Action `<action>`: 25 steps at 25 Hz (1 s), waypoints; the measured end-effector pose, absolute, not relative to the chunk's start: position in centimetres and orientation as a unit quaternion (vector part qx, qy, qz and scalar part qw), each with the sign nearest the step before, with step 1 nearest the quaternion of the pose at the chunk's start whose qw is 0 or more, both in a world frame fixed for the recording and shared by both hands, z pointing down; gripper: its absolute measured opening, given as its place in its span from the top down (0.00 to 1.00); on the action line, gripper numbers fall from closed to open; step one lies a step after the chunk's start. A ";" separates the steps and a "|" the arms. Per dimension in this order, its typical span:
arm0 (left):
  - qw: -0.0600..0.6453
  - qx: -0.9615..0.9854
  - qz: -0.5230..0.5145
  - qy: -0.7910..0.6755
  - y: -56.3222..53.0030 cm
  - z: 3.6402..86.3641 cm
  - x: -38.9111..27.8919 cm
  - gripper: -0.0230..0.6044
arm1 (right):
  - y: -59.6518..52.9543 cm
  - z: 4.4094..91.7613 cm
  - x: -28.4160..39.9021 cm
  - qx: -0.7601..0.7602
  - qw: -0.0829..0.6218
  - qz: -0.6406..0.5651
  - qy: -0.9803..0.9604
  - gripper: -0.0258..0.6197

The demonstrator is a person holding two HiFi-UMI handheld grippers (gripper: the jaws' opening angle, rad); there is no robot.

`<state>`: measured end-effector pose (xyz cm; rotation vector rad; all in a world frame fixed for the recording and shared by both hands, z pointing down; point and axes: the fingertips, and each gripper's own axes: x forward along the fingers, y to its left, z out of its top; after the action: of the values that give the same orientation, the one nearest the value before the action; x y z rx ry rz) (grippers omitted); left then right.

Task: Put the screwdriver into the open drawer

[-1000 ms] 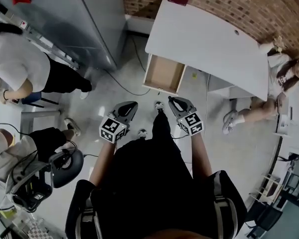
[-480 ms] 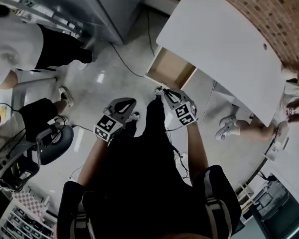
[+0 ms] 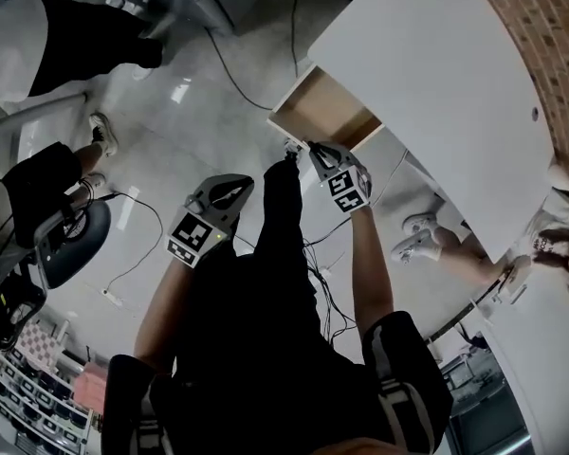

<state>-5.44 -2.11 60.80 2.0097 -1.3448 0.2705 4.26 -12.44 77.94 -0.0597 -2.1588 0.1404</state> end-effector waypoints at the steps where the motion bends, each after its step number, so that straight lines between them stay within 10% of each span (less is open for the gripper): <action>1: 0.353 0.769 0.101 -0.523 -2.0 61.2 -5.4 0.93 | -12.8 79.1 4.6 -0.029 0.478 0.055 -0.876 0.77; 25: 0.409 0.717 0.097 -0.556 -1.1 70.1 -1.8 0.93 | -16.5 100.9 5.2 -0.074 0.573 0.095 -0.810 0.77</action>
<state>-1.83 -1.05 70.12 1.8072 -1.4006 0.2444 5.24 -16.46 100.93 -0.1732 -1.8998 0.2224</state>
